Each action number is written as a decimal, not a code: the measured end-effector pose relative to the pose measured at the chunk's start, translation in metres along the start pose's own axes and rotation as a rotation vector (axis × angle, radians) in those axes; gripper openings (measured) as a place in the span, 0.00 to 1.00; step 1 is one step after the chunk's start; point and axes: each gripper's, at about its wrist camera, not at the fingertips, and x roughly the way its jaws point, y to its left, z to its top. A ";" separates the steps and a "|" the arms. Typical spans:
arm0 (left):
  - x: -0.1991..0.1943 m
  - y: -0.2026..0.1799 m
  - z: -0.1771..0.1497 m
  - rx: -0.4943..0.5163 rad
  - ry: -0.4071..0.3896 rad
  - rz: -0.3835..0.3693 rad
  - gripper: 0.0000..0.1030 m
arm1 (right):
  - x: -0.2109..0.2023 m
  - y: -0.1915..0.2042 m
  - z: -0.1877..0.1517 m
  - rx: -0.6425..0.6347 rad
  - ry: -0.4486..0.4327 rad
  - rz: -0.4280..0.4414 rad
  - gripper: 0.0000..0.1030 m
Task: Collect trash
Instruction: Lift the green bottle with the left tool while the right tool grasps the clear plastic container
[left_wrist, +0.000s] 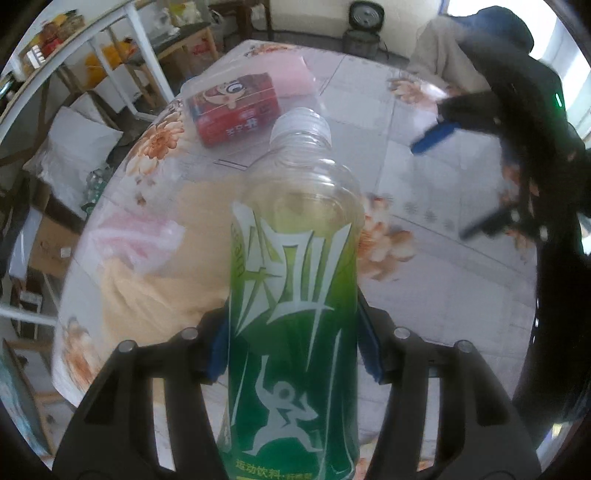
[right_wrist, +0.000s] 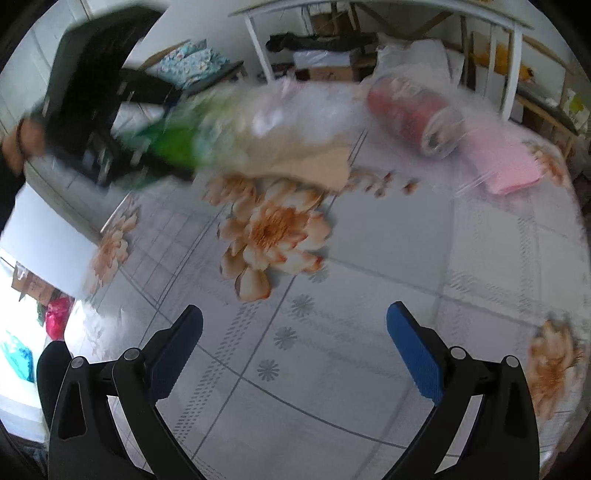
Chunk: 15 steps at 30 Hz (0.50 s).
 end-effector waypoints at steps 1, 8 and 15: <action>-0.002 -0.007 -0.007 -0.020 -0.025 0.006 0.52 | -0.007 -0.003 0.004 0.005 -0.015 -0.013 0.94; -0.015 -0.034 -0.061 -0.203 -0.194 0.008 0.52 | -0.051 -0.030 0.063 -0.046 -0.103 -0.174 0.94; -0.010 -0.039 -0.077 -0.254 -0.260 -0.009 0.52 | 0.000 -0.019 0.135 -0.345 0.007 -0.367 0.94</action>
